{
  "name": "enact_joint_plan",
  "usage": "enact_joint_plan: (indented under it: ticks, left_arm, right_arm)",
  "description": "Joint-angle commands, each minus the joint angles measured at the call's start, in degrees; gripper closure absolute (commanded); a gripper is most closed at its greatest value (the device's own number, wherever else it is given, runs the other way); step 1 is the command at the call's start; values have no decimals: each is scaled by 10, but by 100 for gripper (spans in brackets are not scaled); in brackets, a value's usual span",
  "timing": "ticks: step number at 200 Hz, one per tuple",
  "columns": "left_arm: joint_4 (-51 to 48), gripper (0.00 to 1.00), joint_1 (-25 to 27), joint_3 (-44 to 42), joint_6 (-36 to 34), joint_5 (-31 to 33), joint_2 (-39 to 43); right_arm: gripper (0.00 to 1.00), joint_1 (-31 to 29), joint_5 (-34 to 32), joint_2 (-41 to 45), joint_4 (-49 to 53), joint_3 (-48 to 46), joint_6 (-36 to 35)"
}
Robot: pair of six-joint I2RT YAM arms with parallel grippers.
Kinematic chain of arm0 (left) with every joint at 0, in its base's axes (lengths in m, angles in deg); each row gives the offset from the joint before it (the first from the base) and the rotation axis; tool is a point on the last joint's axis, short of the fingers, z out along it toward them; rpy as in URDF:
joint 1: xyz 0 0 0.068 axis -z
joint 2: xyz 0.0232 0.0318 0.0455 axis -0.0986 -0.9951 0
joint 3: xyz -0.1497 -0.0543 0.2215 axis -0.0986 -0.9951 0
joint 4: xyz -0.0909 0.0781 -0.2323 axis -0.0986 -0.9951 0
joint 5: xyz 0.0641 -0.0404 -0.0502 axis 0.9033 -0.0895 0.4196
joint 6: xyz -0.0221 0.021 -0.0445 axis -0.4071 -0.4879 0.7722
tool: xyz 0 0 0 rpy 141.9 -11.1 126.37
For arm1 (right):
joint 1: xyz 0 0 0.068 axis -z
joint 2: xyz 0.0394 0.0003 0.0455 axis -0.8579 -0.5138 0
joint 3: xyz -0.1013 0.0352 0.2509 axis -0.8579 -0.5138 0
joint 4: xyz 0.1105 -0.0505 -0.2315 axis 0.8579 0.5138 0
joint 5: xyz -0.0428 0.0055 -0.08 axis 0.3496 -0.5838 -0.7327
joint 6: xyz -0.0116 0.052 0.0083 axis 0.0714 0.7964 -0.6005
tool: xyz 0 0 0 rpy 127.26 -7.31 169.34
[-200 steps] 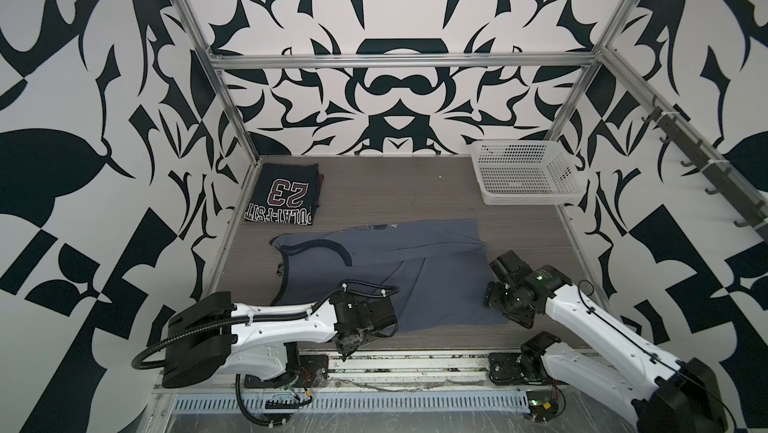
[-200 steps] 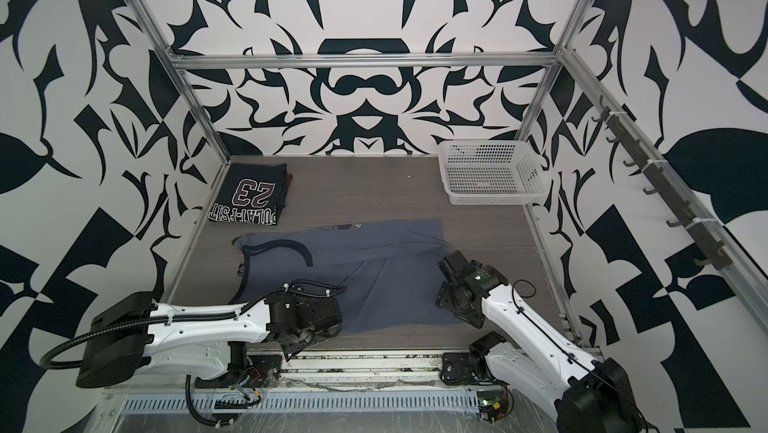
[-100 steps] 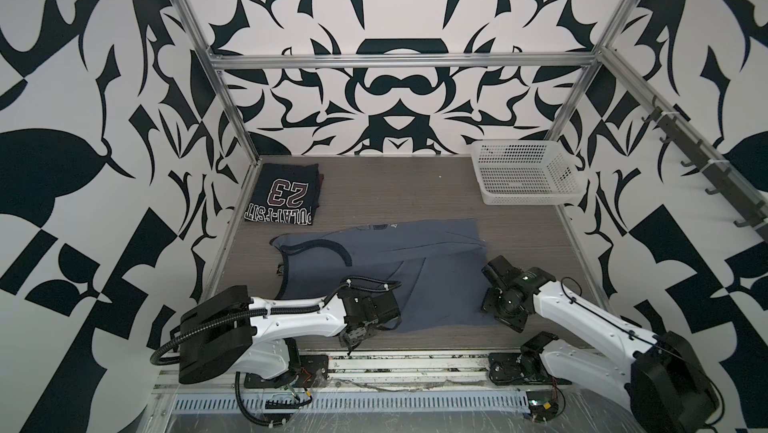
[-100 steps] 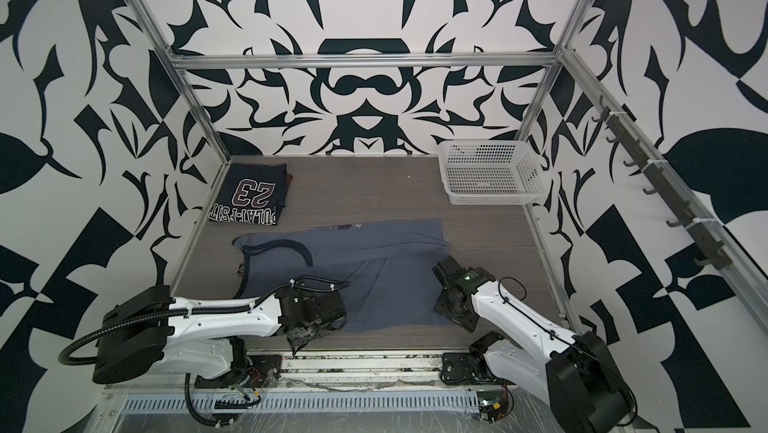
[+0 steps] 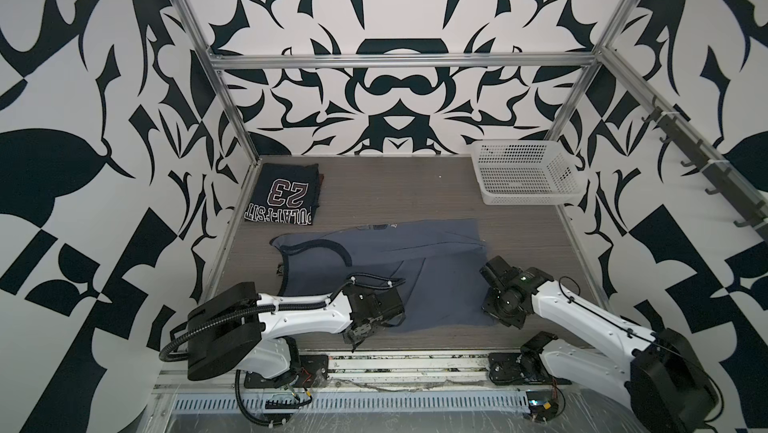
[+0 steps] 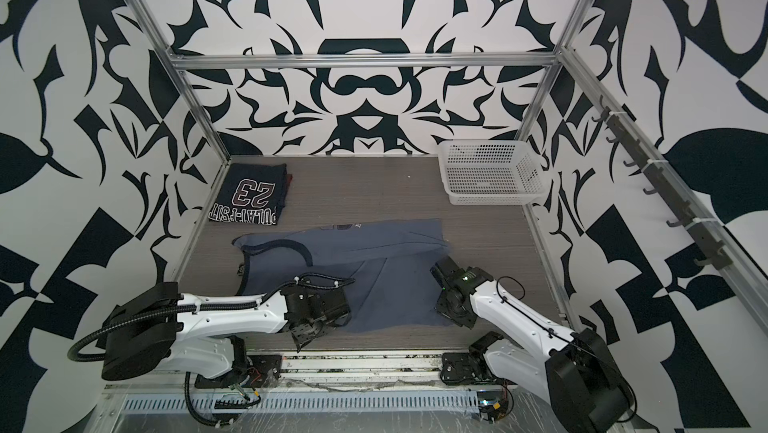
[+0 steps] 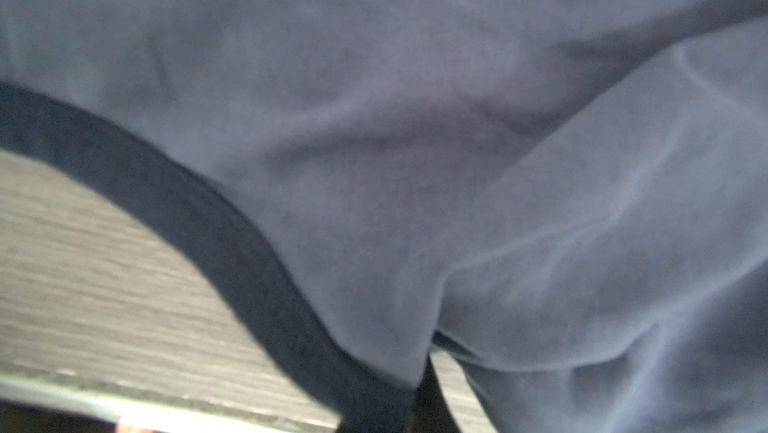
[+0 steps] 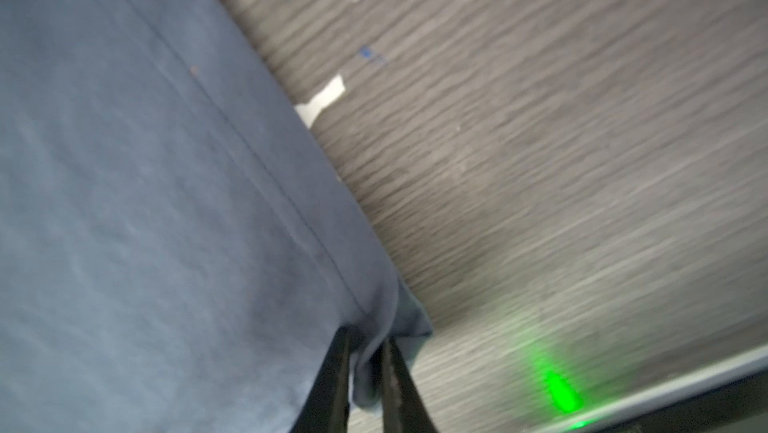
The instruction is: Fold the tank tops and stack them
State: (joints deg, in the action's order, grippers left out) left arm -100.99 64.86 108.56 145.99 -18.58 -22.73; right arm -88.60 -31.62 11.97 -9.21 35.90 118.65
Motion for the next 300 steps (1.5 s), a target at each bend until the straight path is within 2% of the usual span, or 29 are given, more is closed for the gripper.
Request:
enact_joint_plan:
  ticks: [1, 33, 51, 62, 104, 136, 154, 171, 203, 215, 225, 244, 262, 275, 300]
  left_arm:
    - [-51, 100, 5, 20, 1, 19, 11]
    - [-88, 100, 24, 34, 18, 24, 62]
    - [-104, 100, 38, 41, 30, 20, 93]
    - [-115, 100, 46, 43, 40, 20, 106]
    - [-141, 100, 49, 58, 66, 29, 173]
    - [-121, 100, 49, 19, 96, 1, 188]
    - [-19, 100, 49, -25, 89, -26, 176]
    - [52, 100, 49, -42, 81, -72, 128]
    - [47, 99, 52, 3, 32, -126, 16]
    - [32, 94, 53, 13, 28, -127, 4]
    - [21, 86, 53, 17, 28, -123, 7]
    - [-34, 82, 55, 28, 35, -86, 36]
    - [-107, 65, 71, 54, 46, -30, 63]
    - [-123, 60, 85, 70, 50, -7, 89]
    - [-136, 58, 111, 92, 59, -7, 57]
  right_arm:
    - [90, -3, -33, 19, 44, 21, -7]
    - [100, -4, -62, 49, 87, 50, -14]
    - [100, -3, -70, 57, 108, 67, -18]
    - [100, -3, -96, 60, 116, 79, -22]
    - [100, 2, -152, 54, 169, 159, -66]
    - [100, 17, -156, 45, 169, 179, -93]
    - [100, 41, -146, 50, 162, 178, -109]
    - [100, 58, -139, 62, 162, 178, -113]
    - [100, 66, -153, 93, 183, 194, -99]
    - [100, 66, -157, 102, 192, 198, -90]
    - [100, 66, -152, 109, 191, 194, -88]
    - [100, 66, -133, 111, 181, 172, -83]
    - [100, 66, -114, 108, 168, 149, -78]
    - [100, 66, -110, 107, 162, 142, -77]
    - [100, 66, -109, 102, 157, 142, -79]
